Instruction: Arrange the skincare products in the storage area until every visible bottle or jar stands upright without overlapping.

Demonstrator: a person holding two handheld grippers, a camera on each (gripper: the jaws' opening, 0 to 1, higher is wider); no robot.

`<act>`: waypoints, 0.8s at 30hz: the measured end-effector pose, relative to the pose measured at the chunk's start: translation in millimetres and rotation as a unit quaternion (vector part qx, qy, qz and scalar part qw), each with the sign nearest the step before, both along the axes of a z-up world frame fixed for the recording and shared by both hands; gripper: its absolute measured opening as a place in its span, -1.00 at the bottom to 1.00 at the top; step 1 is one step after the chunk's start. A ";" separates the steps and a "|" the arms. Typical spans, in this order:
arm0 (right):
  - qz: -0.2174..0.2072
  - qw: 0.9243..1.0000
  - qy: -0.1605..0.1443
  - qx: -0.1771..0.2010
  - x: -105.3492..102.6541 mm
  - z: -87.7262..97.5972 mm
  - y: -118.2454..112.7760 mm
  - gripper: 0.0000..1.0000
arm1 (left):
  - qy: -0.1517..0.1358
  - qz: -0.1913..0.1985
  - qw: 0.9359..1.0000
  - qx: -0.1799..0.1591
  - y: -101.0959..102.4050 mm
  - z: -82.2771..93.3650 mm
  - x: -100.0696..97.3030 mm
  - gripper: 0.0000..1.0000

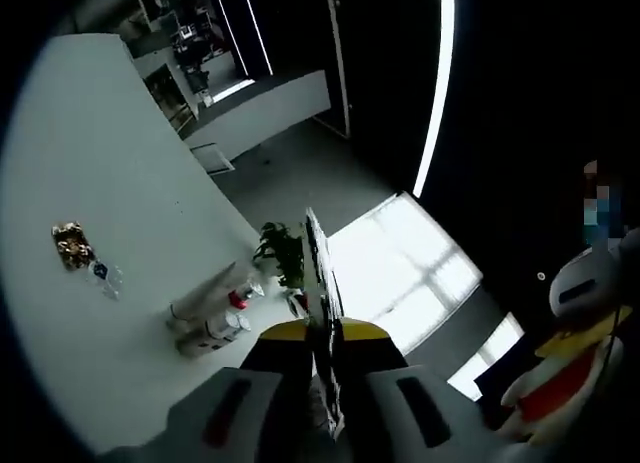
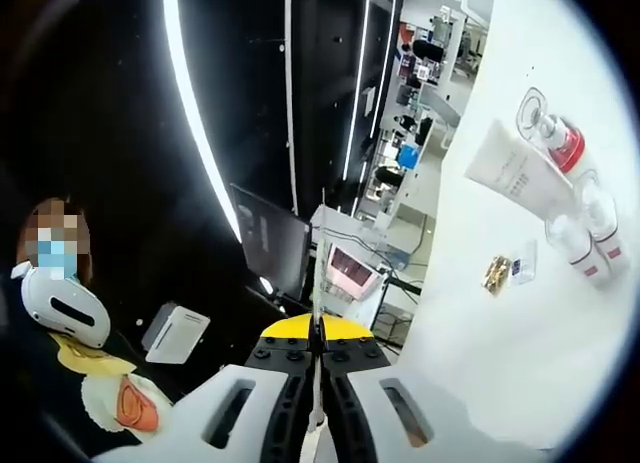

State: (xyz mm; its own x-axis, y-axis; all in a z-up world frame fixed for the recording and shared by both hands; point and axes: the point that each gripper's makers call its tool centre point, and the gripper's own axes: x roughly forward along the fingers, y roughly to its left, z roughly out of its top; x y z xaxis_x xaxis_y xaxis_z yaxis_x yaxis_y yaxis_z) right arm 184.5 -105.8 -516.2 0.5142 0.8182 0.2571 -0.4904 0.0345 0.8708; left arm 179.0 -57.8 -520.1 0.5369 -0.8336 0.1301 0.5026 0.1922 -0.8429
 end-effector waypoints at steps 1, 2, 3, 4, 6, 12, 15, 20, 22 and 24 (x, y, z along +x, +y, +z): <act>-0.003 1.000 0.001 -0.001 0.6 -0.5 -0.7 -0.99 | 0.006 -0.004 1.000 0.001 -0.5 -3.4 -1.5 -0.92; -0.004 1.000 0.002 0.001 1.1 -1.0 -1.4 -0.99 | 0.007 -0.006 1.000 0.004 -1.4 -5.8 -2.9 -0.91; -0.006 1.000 0.005 0.002 1.8 -1.8 -2.1 -0.99 | 0.010 -0.009 1.000 0.008 -2.4 -8.7 -4.3 -0.89; -0.007 1.000 0.006 0.001 2.1 -2.3 -2.2 -0.99 | 0.012 -0.014 1.000 0.017 -4.3 -13.5 -6.8 -0.88; -0.009 1.000 0.009 -0.001 2.7 -4.4 -2.8 -0.99 | 0.018 -0.020 0.999 0.030 -6.8 -20.9 -9.7 -0.84; -0.015 1.000 0.021 -0.013 2.8 -13.8 -2.7 -0.99 | 0.040 -0.019 0.999 0.031 -7.8 -34.2 -11.1 -0.81; -0.027 0.999 0.039 -0.020 5.5 -23.2 -4.8 -0.99 | 0.048 -0.016 0.998 0.036 -6.7 -37.3 -10.4 -0.86; -0.050 0.996 0.064 -0.035 8.5 -37.6 -8.1 -0.99 | 0.060 -0.013 0.998 0.031 -5.4 -38.7 -9.1 -1.00; -0.058 0.995 0.072 -0.033 9.1 -40.9 -8.2 -0.99 | 0.060 -0.008 0.998 0.035 -4.5 -39.4 -7.6 -1.00; -0.068 0.994 0.077 -0.045 10.2 -46.0 -8.0 -0.99 | 0.060 -0.006 0.998 0.035 -4.2 -38.9 -7.2 -1.00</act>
State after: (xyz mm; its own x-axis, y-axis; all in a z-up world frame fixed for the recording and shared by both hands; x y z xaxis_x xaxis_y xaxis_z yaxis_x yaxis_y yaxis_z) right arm 194.7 -113.8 -562.2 0.6488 0.7550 0.0953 -0.3371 0.1728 0.9255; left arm 171.9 -62.0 -559.1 0.5347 -0.8450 0.0071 0.4015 0.2466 -0.8820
